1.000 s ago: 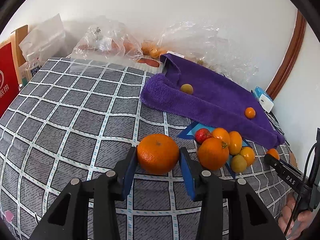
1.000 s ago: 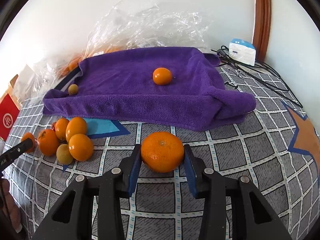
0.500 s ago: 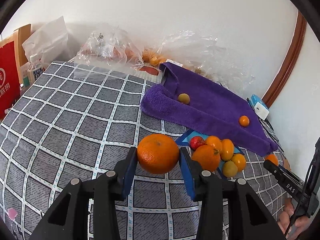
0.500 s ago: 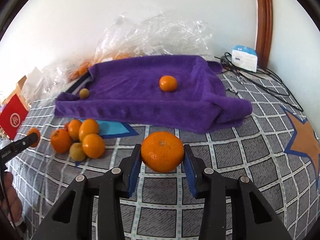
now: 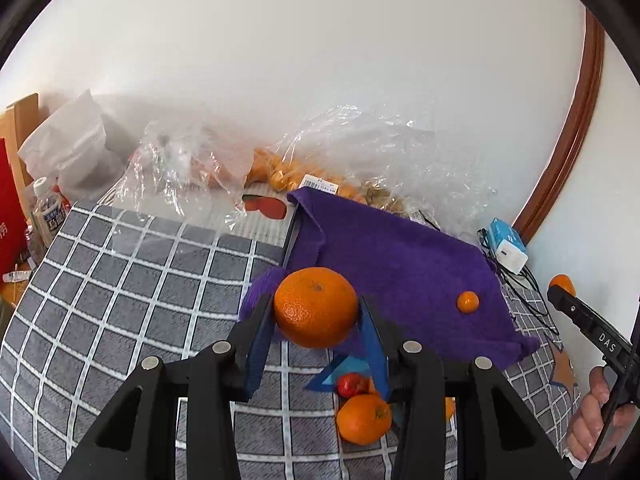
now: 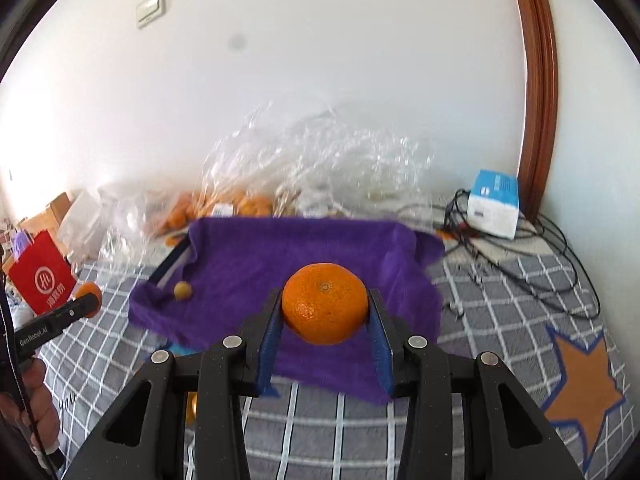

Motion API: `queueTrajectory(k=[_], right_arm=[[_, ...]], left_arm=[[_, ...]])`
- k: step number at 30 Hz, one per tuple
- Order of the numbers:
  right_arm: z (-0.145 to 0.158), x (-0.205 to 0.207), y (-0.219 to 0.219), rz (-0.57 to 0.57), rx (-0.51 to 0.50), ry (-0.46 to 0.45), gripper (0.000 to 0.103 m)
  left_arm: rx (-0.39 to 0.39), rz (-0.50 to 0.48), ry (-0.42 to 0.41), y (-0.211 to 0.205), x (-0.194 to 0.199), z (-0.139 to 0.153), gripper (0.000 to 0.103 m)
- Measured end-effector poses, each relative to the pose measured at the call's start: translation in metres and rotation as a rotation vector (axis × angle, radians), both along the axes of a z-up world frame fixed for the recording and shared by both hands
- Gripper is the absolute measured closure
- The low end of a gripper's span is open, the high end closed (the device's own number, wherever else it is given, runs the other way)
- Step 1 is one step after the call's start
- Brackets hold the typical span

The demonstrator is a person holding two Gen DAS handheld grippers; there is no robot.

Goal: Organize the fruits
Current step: 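Carry both large oranges onto the purple towel and open both grippers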

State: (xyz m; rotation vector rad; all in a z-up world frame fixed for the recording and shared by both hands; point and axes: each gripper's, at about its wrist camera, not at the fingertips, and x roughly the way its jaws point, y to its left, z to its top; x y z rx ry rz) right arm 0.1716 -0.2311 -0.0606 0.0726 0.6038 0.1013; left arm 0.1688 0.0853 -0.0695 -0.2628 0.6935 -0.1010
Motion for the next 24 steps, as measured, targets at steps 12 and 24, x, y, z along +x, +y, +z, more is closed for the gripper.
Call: queueTrajectory(k=[12,24], right_arm=[[-0.001,0.072,-0.014,-0.029,0.001,0.014,0.063],[-0.064,0.136,-0.015,-0.047,-0.020,0.196,0.063]], left_arm=[[0.033,-0.034,0.030,-0.035,0.072,0.003,0.063],[0.042,-0.022,0.148,-0.045,0.135,-0.035,0.063]])
